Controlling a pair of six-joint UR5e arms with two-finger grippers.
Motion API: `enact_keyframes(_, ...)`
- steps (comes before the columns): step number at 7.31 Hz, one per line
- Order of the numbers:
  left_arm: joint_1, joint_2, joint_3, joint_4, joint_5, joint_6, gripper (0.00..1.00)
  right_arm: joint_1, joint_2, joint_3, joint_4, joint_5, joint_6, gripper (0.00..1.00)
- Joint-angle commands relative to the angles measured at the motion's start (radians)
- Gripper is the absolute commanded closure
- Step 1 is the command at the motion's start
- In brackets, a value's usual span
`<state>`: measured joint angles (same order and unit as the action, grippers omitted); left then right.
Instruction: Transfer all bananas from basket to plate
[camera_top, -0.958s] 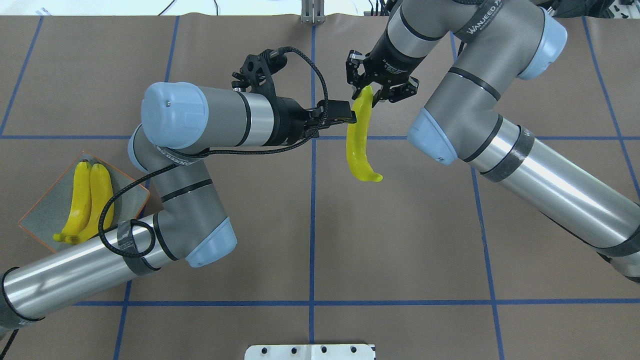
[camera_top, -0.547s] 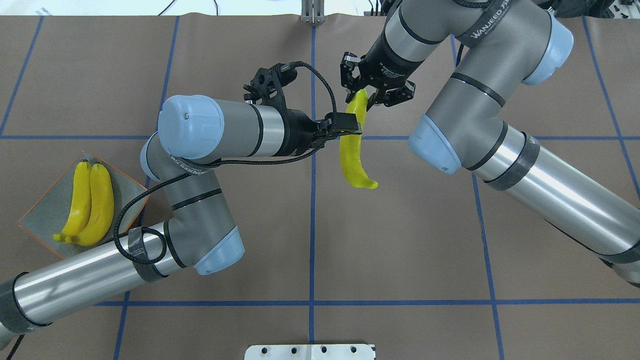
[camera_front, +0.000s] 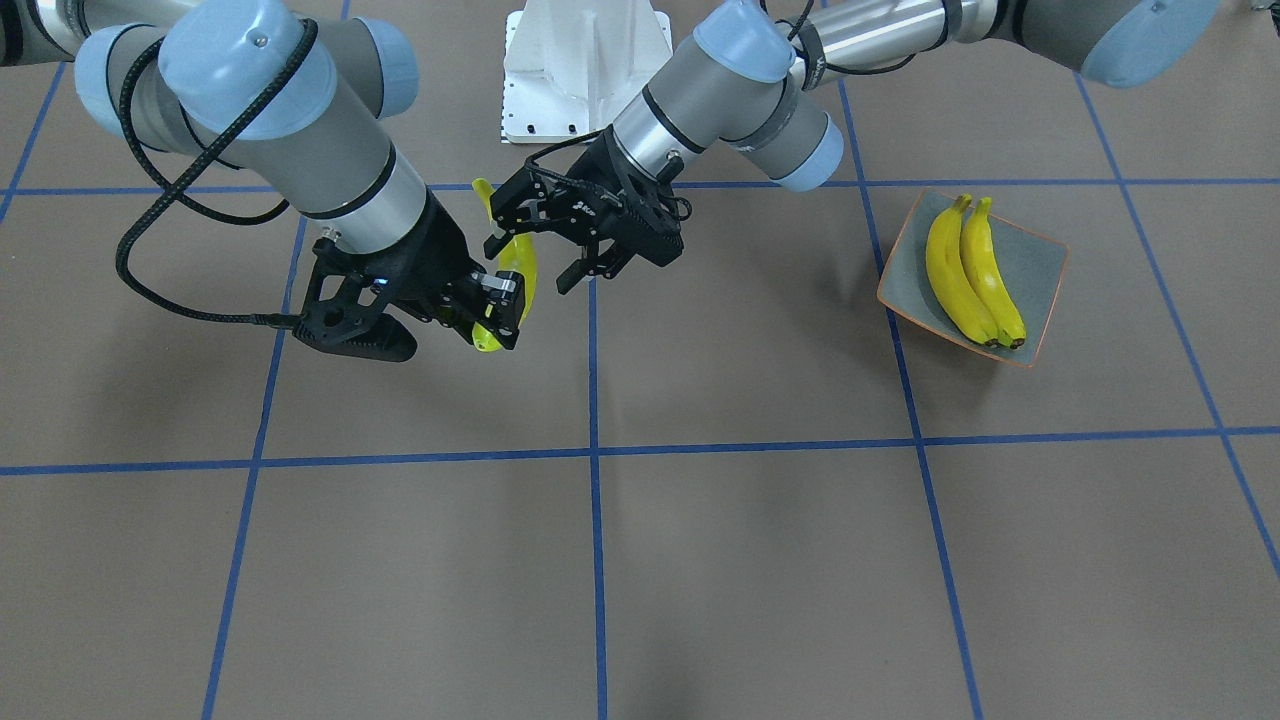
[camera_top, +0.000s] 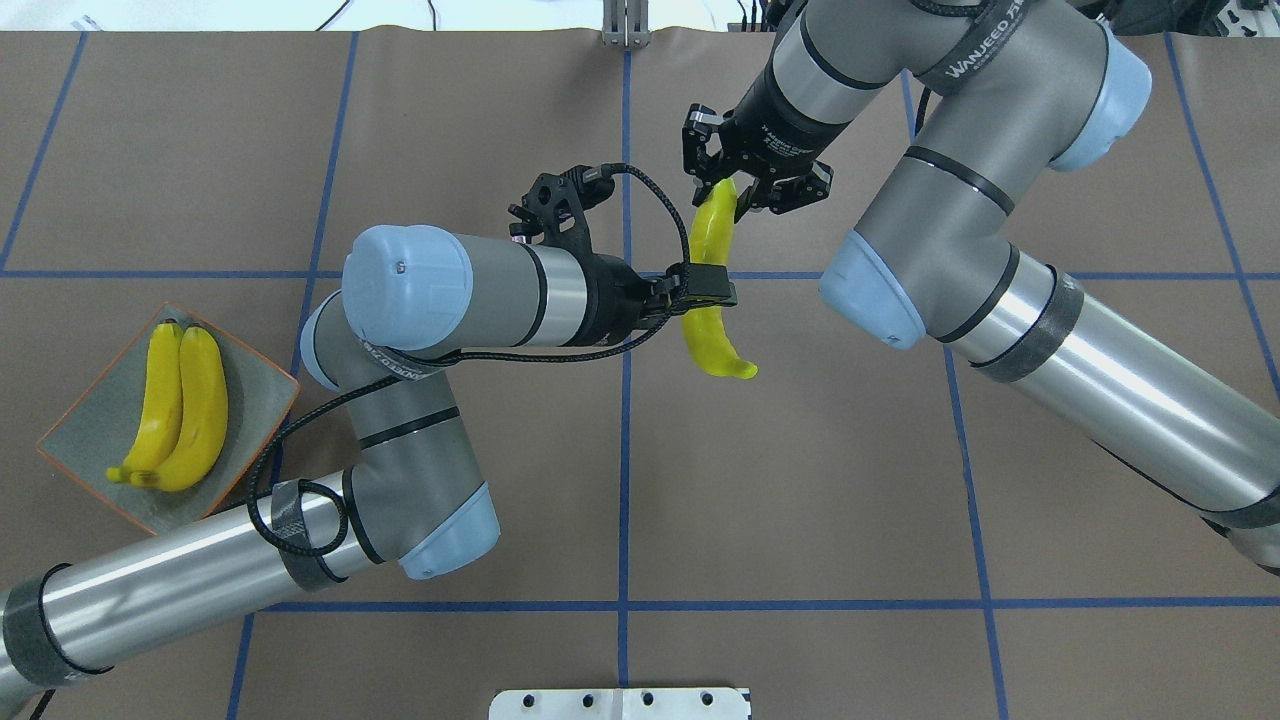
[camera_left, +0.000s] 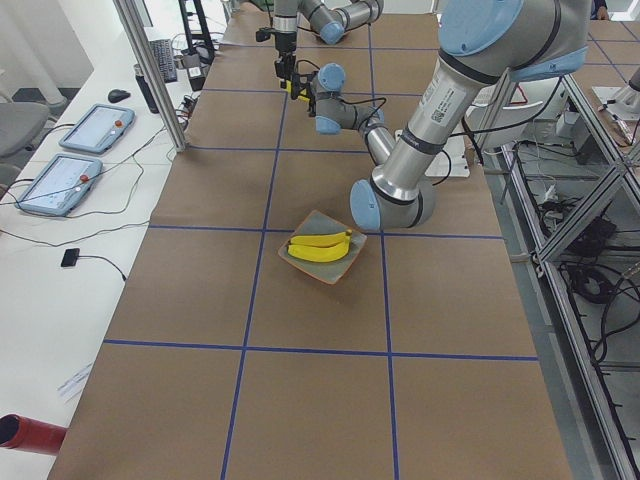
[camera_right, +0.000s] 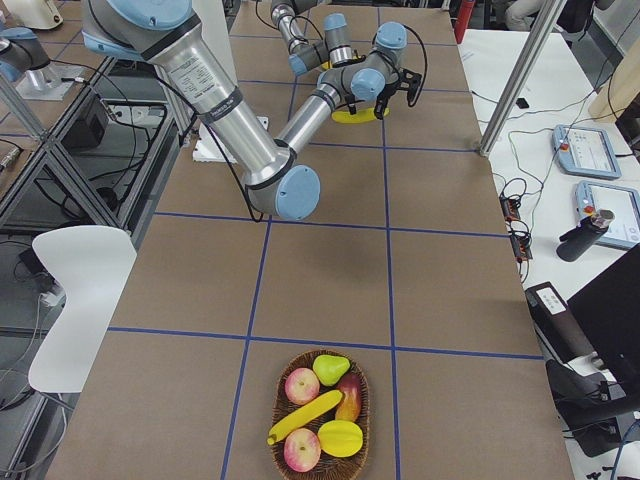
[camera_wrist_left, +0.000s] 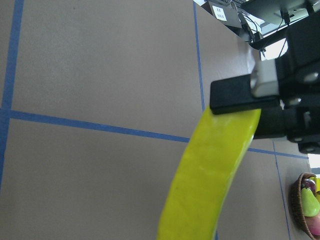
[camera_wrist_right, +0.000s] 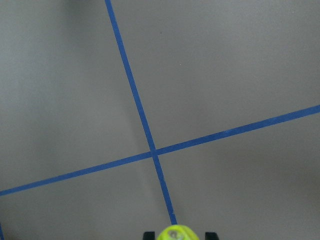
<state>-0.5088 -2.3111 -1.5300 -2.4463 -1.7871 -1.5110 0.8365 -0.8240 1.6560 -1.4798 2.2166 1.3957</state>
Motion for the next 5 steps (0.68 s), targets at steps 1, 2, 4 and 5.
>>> enact_keyframes(1, 0.012, -0.027, 0.025, 0.0, 0.0, 0.0, 0.0, -0.001, -0.001, 0.002, -0.001, 0.0, 0.0, 1.0)
enact_keyframes(2, 0.012, -0.033, 0.033, 0.0, 0.0, -0.002, 0.0, -0.001, -0.001, 0.002, -0.001, 0.002, 0.0, 1.0)
enact_keyframes(4, 0.01, -0.033, 0.033, -0.002, 0.0, 0.0, 0.22, 0.001, -0.01, 0.016, -0.001, 0.002, -0.001, 1.0)
enact_keyframes(5, 0.01, -0.03, 0.034, -0.002, -0.002, 0.0, 0.36, 0.001, -0.026, 0.033, -0.001, 0.005, -0.001, 1.0)
